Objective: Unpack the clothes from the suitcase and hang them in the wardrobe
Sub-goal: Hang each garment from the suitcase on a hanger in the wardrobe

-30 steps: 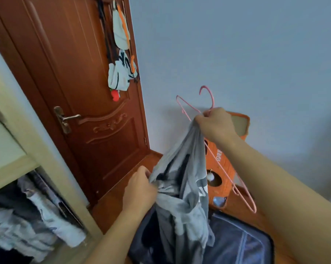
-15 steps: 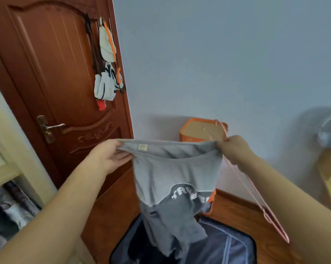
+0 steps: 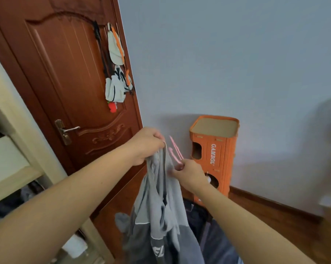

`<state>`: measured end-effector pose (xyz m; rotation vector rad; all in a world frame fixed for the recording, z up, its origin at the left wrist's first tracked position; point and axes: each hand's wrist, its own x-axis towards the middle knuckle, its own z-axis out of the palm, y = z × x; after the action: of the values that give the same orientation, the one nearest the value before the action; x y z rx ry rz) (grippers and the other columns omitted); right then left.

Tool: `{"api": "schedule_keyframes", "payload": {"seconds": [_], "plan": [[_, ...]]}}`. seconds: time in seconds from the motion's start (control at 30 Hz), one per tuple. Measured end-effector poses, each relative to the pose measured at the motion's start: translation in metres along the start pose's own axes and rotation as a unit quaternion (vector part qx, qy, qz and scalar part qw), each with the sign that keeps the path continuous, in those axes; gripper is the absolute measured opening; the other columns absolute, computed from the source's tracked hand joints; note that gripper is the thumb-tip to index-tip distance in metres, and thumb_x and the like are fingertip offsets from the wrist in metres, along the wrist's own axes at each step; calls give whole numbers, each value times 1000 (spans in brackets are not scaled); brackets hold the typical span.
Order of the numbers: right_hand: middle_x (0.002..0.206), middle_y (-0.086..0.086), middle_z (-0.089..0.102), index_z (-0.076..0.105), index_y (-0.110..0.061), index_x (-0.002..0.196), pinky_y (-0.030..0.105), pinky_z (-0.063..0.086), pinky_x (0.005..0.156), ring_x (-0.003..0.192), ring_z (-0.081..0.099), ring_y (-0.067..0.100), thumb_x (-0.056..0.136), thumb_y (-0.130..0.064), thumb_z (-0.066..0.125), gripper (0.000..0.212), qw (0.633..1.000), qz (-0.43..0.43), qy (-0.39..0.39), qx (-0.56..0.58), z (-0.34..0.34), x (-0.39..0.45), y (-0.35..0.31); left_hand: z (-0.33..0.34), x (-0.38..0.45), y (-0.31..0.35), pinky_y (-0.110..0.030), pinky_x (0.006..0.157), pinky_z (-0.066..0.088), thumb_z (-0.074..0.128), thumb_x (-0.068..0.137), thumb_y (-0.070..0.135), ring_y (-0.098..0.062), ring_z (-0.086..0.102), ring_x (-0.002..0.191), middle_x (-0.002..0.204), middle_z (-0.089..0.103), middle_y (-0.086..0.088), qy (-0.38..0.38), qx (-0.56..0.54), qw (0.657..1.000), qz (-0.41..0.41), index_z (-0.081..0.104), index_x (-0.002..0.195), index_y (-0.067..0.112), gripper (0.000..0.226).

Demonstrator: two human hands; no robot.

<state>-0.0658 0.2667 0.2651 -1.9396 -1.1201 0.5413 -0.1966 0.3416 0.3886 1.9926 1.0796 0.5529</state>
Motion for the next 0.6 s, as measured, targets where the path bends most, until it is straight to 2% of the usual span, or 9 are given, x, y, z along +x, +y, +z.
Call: {"api": "schedule_keyframes", "payload": {"seconds": [0.07,0.1,0.17,0.2,0.27,0.33,0.43,0.5,0.6], "plan": [[80,3,70,67,-19,79,44,60,75,76,69,22,85,-26,65,9,999,38,35,-6,0,6,8,-14,-1,-11,-20,44,34,63,87,0,-15,50,59,71,57,-6,19,41,998,31,70,90,7,10],[79,5,71,68,-16,80,45,60,76,75,70,24,86,-24,65,10,998,53,45,6,-5,8,9,-22,-3,-18,-21,45,34,64,87,2,-13,48,56,69,56,-4,24,74,996,44,70,89,10,10],[76,5,69,68,-13,84,38,59,70,67,67,23,88,-23,66,11,996,54,45,53,-15,8,4,-34,-8,-31,-22,47,36,63,87,5,-9,49,52,67,57,1,25,128,989,65,69,86,18,14],[74,3,66,68,-12,85,34,54,64,64,62,19,88,-24,67,12,995,37,31,89,-16,4,-4,-36,-10,-37,-24,48,38,62,86,8,-9,52,54,68,59,3,28,161,984,77,67,83,24,17],[75,0,63,68,-13,92,25,45,60,65,56,12,87,-30,73,18,990,-9,-36,138,-7,-11,-29,-36,-12,-47,-30,55,45,59,86,13,-17,60,64,70,62,4,41,212,970,111,62,81,31,19],[80,-3,65,65,-18,94,22,46,59,69,59,11,82,-36,78,25,986,-39,-87,136,16,-24,-51,-33,-14,-50,-36,62,50,61,86,16,-22,62,70,67,60,1,54,208,965,150,58,79,33,19],[81,1,70,65,-22,83,38,58,71,75,67,17,78,-31,78,16,987,-24,-22,154,43,-18,-63,-36,-17,-50,-37,59,47,65,86,14,-20,58,62,60,58,-1,66,185,962,188,57,78,30,19],[81,-2,69,65,-21,82,35,55,73,79,66,19,78,-19,72,8,991,-12,35,128,40,-8,-60,-44,-20,-57,-34,56,42,69,84,16,-18,55,60,61,58,0,53,200,963,175,58,79,28,17],[86,-2,67,65,-21,84,25,48,71,84,63,19,78,1,59,23,996,-35,65,46,12,4,-56,-56,-23,-83,-29,55,39,74,85,27,-13,56,63,67,60,5,4,261,960,103,58,79,30,18]]}}
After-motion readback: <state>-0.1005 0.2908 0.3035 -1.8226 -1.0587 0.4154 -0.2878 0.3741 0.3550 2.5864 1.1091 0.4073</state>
